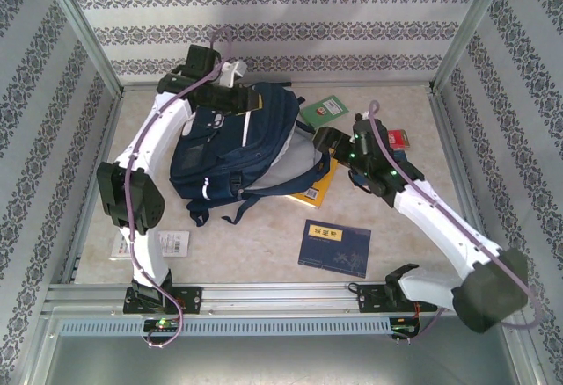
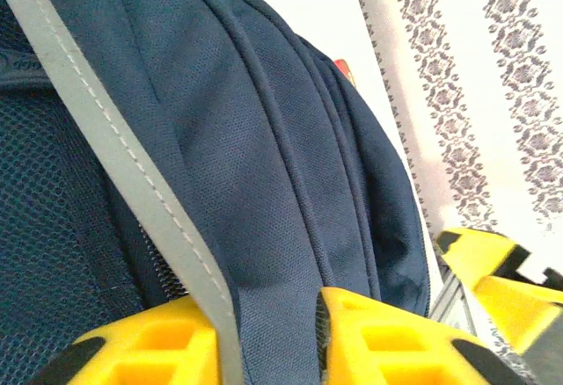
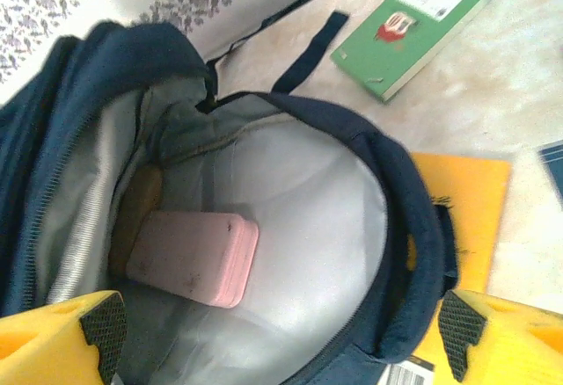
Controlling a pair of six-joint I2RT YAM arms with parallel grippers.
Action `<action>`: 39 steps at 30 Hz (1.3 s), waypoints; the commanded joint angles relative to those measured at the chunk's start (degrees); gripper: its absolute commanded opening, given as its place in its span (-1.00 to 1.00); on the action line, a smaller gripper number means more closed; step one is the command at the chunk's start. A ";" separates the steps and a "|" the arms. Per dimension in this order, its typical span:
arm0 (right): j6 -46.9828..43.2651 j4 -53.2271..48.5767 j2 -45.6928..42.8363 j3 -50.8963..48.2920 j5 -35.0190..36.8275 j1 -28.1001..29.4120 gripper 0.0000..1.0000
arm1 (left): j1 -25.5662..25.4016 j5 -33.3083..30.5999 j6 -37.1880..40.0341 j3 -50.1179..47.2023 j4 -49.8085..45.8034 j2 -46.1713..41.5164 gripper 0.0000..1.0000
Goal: Pack books, pencil case, and school supplies into a backpack
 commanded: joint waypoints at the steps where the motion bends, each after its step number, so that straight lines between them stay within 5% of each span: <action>1: -1.75 -2.78 -1.74 -1.72 5.04 -0.34 0.84 | -1.91 -0.58 -1.27 -0.19 5.58 0.30 -0.30; 6: -3.92 -4.67 -4.57 -2.35 3.03 -0.10 0.84 | -2.63 -3.50 -2.56 -3.57 6.83 -1.91 -0.12; 15: -8.55 -6.52 -9.86 -4.70 2.33 4.63 0.84 | -2.62 -14.99 -5.23 -21.67 9.40 -21.33 0.26; 20: -9.60 -6.79 -10.54 -5.71 2.10 9.38 0.84 | -2.45 -29.66 -9.20 -33.78 3.07 -34.28 0.44; 25: -9.16 -6.43 -11.23 -8.15 1.81 14.28 0.83 | 0.67 -44.65 -22.17 -49.52 -5.74 -47.70 0.98; 33: -6.67 -1.97 -11.12 -12.78 -0.81 18.28 0.83 | 12.10 -44.95 -35.90 -69.26 -6.27 -55.58 0.99; 39: -7.51 -2.14 -8.29 -11.57 -1.73 22.09 0.83 | 13.22 -49.02 -44.66 -75.19 -8.97 -57.36 0.99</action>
